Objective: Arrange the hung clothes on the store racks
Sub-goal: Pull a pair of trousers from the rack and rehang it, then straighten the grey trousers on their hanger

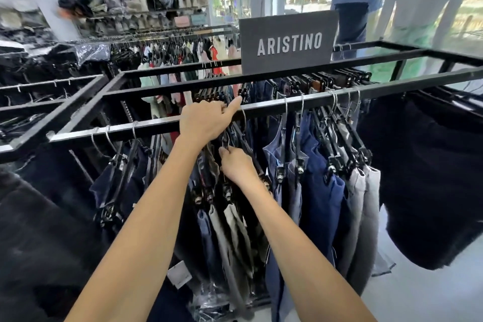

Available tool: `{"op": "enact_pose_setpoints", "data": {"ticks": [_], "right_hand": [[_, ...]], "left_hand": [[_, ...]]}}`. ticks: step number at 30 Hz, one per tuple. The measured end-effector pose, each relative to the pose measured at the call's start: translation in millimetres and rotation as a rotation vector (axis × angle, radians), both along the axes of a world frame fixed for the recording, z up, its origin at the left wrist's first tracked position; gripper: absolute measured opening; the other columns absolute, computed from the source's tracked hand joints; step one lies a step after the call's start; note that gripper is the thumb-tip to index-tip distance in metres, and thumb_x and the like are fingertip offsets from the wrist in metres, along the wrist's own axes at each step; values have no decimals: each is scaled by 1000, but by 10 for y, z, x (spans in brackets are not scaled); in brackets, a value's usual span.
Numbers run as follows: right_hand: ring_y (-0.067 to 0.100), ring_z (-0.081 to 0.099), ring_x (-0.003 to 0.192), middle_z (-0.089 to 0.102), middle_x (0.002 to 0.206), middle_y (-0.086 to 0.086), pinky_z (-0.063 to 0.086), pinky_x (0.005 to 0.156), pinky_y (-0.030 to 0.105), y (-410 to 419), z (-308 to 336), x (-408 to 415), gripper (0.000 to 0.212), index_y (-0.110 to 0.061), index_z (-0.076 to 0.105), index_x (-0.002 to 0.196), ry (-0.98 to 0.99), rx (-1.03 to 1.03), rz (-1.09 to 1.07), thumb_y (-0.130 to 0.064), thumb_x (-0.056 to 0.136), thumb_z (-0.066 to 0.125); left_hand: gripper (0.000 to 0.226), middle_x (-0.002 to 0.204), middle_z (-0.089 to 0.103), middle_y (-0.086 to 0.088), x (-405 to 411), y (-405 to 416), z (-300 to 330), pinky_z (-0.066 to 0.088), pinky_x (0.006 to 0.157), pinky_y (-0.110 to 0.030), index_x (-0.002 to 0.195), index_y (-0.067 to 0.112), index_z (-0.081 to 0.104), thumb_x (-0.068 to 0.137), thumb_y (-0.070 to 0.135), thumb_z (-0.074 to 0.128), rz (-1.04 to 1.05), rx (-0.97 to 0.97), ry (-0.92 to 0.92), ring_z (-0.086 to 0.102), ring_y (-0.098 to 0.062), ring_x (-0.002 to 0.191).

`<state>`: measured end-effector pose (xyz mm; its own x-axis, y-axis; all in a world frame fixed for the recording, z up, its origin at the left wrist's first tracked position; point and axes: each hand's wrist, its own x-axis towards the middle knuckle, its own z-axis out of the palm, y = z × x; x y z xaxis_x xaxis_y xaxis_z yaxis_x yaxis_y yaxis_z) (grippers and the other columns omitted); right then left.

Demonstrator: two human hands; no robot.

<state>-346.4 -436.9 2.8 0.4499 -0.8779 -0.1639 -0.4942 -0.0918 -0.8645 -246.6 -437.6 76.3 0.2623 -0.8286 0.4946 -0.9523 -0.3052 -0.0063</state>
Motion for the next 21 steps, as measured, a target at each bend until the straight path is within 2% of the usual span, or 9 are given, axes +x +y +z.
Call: {"op": "enact_pose_setpoints", "data": {"ticks": [4, 6, 8, 11, 13, 14, 16, 19, 21], "right_hand": [[35, 60, 115, 68, 119, 20, 47, 98, 40, -2, 58, -75, 52, -4, 62, 122, 53, -22, 63, -44, 102, 36], [33, 61, 101, 68, 113, 19, 48, 85, 39, 12, 122, -169, 49, -3, 64, 111, 53, -95, 86, -43, 100, 39], [36, 60, 98, 65, 113, 20, 46, 78, 37, 30, 256, -305, 40, -5, 64, 108, 29, -236, 45, -38, 98, 44], [38, 63, 94, 69, 97, 18, 50, 80, 35, 1, 529, -642, 26, -7, 69, 94, -81, -457, -78, -18, 91, 46], [26, 62, 83, 69, 87, 7, 43, 75, 20, -80, 707, -985, 26, -11, 73, 92, -141, -587, -192, -12, 92, 47], [18, 60, 80, 69, 88, 2, 37, 72, 10, -138, 780, -1172, 26, -13, 76, 97, -165, -642, -261, -12, 94, 49], [14, 63, 85, 73, 94, 1, 33, 73, 8, -359, 823, -1518, 24, -14, 76, 104, -154, -715, -398, -16, 96, 54], [28, 63, 103, 69, 106, 9, 45, 92, 28, -733, 677, -1865, 21, -16, 73, 106, -8, -725, -498, -22, 92, 59], [36, 54, 116, 58, 122, 16, 42, 102, 41, -870, 563, -2026, 29, -12, 64, 118, 117, -616, -510, -24, 91, 63]], "left_hand": [[82, 78, 67, 2, -42, 28, 17, 42, 70, -34, 100, 19, 70, 86, 82, 19, -5, -26, 7, 57, -21, 73], [65, 92, 69, 3, -84, -15, 39, 41, 87, -41, 105, 21, 68, 88, 74, 33, -57, -111, 55, 60, -21, 89], [44, 108, 66, 1, -182, -95, 58, 36, 96, -43, 108, 19, 65, 90, 54, 46, -107, -212, 62, 55, -21, 108], [28, 105, 64, -3, -485, -184, 157, 42, 89, -38, 102, 14, 64, 88, 31, 47, -187, -353, 54, 52, -23, 105], [23, 98, 63, -6, -776, -198, 226, 46, 83, -37, 95, 11, 64, 89, 25, 48, -280, -408, 176, 53, -24, 98], [22, 95, 63, -6, -926, -199, 241, 46, 81, -36, 92, 10, 65, 90, 24, 48, -310, -386, 255, 55, -23, 95], [24, 92, 63, -7, -1203, -228, 195, 46, 76, -34, 89, 9, 64, 91, 29, 50, -262, -235, 363, 59, -27, 91], [40, 105, 64, -18, -1498, -323, 2, 45, 80, -36, 98, 4, 62, 95, 42, 49, -72, 200, 384, 59, -37, 105], [44, 118, 62, -19, -1607, -400, -140, 43, 81, -34, 103, 5, 60, 98, 47, 48, -55, 417, 419, 58, -35, 109]]}}
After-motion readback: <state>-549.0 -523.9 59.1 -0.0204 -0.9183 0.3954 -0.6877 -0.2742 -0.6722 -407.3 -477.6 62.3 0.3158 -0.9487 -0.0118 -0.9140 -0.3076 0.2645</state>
